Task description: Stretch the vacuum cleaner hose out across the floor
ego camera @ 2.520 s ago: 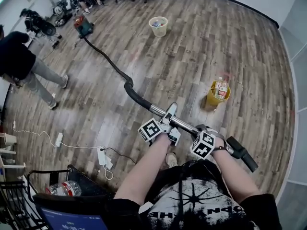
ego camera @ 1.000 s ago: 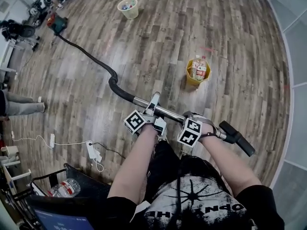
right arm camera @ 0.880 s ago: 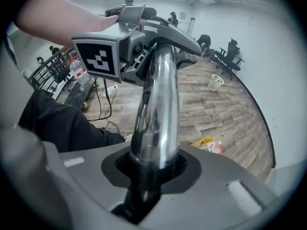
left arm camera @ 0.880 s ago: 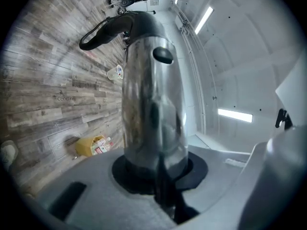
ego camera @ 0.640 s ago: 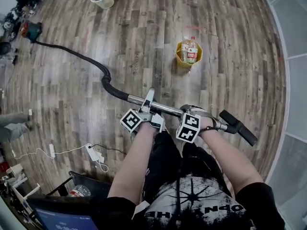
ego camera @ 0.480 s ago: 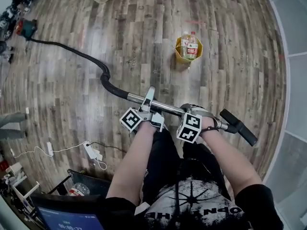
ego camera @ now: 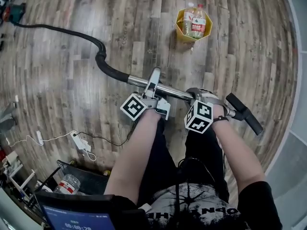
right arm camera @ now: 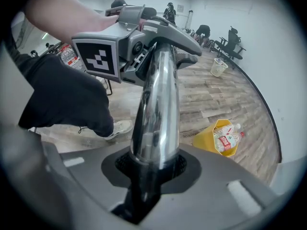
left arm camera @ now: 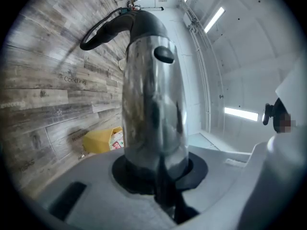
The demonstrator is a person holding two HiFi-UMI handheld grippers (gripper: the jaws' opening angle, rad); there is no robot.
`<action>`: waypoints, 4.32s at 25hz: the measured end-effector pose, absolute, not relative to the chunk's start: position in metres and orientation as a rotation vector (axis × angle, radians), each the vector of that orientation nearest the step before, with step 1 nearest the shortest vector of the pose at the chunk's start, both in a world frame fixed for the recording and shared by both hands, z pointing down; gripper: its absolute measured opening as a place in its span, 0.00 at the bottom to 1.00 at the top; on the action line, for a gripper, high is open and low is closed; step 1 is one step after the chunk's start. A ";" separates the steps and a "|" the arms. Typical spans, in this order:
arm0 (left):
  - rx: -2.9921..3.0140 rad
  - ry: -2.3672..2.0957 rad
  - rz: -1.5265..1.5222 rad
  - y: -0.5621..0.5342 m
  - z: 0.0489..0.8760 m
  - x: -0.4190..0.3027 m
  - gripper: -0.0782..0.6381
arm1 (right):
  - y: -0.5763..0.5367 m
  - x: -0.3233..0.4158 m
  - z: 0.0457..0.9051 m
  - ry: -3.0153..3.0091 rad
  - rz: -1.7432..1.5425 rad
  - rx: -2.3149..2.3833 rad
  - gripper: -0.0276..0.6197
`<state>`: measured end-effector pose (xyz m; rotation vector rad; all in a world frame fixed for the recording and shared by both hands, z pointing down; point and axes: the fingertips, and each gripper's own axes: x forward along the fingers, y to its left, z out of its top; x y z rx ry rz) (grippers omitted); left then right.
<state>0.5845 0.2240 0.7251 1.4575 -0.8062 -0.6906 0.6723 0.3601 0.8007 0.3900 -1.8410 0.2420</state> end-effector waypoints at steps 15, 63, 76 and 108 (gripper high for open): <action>1.478 -0.752 -0.679 0.211 0.974 0.681 0.19 | 0.345 0.758 1.059 -1.878 0.247 0.441 0.20; 1.946 -0.715 -0.308 0.295 0.999 0.688 0.11 | 0.354 0.865 1.237 -1.818 0.293 0.407 0.17; 1.954 -0.894 -0.255 0.314 1.016 0.635 0.11 | 0.388 0.875 1.316 -1.673 0.320 0.243 0.17; 1.949 -0.873 -0.263 0.324 1.021 0.620 0.11 | 0.409 0.878 1.314 -1.617 0.395 0.180 0.41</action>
